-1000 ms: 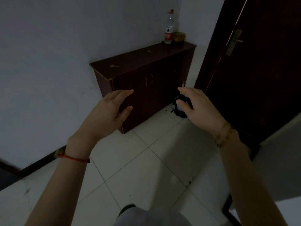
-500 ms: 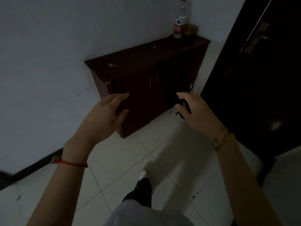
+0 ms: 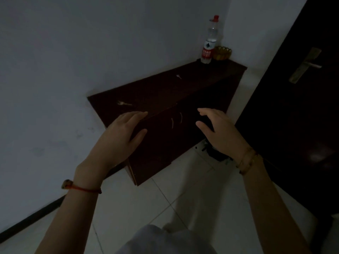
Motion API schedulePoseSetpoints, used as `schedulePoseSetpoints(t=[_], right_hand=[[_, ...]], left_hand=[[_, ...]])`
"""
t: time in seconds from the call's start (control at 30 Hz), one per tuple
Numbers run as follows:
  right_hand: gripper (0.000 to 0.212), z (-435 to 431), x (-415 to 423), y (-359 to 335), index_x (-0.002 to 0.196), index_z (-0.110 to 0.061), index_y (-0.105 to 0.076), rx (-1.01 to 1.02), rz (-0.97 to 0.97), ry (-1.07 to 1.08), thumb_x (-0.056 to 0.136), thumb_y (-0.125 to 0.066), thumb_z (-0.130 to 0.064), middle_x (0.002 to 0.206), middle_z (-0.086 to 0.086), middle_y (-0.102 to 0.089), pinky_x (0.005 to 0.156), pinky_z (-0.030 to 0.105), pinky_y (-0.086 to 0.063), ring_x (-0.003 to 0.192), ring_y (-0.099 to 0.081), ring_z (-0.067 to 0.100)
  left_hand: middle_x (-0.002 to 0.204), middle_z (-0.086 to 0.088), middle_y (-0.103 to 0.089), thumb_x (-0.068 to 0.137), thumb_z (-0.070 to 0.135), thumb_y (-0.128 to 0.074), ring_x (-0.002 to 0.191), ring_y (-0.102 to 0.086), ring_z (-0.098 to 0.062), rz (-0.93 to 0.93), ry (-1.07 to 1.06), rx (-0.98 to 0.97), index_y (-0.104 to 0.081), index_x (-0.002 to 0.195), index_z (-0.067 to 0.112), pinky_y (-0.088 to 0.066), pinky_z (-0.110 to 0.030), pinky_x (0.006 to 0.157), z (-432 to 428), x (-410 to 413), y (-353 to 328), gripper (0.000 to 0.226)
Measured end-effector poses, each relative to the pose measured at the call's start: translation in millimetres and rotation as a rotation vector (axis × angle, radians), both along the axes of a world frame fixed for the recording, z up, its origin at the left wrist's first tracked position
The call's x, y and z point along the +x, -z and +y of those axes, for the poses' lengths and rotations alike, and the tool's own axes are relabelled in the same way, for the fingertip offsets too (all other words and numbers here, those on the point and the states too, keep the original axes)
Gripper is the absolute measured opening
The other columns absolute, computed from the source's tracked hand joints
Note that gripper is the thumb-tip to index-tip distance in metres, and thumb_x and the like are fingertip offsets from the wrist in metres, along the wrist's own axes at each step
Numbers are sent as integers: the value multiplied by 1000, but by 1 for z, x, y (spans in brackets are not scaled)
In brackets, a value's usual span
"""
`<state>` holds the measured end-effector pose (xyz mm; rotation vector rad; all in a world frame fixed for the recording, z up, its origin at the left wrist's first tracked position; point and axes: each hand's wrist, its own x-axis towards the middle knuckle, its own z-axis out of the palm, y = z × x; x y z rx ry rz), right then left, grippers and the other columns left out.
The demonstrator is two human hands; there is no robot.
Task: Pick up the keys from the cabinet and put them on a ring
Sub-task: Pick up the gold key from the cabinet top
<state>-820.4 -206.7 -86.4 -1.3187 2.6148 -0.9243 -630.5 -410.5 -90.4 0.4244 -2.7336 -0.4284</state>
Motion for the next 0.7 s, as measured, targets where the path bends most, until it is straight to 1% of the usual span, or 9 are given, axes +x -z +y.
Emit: schedulePoseSetpoints(t=[0.1,0.2,0.3,0.4,0.5,0.7], right_hand=[[46,-24,-22,13,138,-15,-41,34,-25,-25,96,-46,-33,136,5,-50,111,32,-32,129,-40,17],[46,-48,-43,24,137,-14,-41,52,-43,-57,95,-47,-33,137,7,-50,112,37,-35,130,-40,19],[45,-76,-63,30,136,-14,-43,43,-49,-83,95,-48,-32,135,7,-52,110,36,-36,128,-42,19],[44,-107,-84,37,135,-15,-44,43,-53,-133,95,-47,-33,133,6,-52,110,37,-37,128,-42,18],[44,-139,-109,42,134,-16,-45,55,-56,-197,95,-47,-34,133,4,-53,110,39,-37,128,-42,17],[45,-208,-167,43,136,-16,-43,101,-28,-337,95,-46,-35,135,4,-51,111,40,-36,131,-40,17]], left_hand=[[142,-4,-49,94,36,-45,122,-50,-22,-23,-16,12,-39,143,21,-40,-28,97,-22,-19,6,52],[142,-3,-49,94,39,-43,122,-50,-22,-48,-45,37,-38,143,23,-44,-32,99,-41,-34,13,52],[143,-3,-48,93,40,-42,127,-47,-21,-61,-82,53,-38,144,24,-42,-32,101,-60,-45,20,53],[143,-4,-48,94,39,-43,128,-47,-22,-73,-138,51,-38,143,23,-44,-34,101,-79,-57,26,52],[143,-5,-49,94,38,-43,128,-47,-23,-76,-208,52,-39,142,23,-42,-32,99,-99,-74,33,51],[143,-4,-48,93,38,-42,128,-47,-24,-71,-340,72,-39,141,24,-46,-36,98,-139,-115,37,50]])
